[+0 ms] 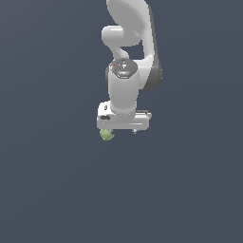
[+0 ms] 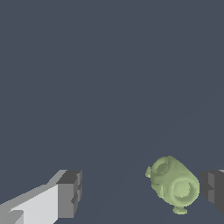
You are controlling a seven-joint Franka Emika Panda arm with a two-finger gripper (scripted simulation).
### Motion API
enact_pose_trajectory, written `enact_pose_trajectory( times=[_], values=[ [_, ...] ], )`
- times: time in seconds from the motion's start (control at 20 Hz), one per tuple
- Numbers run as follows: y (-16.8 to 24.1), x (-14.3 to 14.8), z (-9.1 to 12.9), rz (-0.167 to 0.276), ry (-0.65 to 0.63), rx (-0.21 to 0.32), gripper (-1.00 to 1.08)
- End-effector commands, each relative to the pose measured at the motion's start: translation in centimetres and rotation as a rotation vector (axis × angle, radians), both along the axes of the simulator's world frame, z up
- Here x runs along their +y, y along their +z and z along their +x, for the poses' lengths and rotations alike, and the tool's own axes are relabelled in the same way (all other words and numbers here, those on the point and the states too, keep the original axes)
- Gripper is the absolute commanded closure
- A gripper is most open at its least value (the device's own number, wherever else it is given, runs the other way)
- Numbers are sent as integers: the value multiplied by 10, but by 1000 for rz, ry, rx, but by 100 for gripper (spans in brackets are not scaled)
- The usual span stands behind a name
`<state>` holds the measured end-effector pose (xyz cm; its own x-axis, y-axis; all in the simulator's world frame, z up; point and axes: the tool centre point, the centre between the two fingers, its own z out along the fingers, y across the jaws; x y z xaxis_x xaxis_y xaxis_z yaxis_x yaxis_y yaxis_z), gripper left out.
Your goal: Pick up the object and move it to a goal position.
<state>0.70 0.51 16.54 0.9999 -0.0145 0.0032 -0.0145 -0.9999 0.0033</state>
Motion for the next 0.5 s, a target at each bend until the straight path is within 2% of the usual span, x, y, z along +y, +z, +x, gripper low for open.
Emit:
enact_pose_trajectory(
  times=[0.0, 0.45],
  values=[
    [0, 0, 0, 0, 0, 0, -92],
    [17, -32, 1, -18, -38, -7, -92]
  ],
)
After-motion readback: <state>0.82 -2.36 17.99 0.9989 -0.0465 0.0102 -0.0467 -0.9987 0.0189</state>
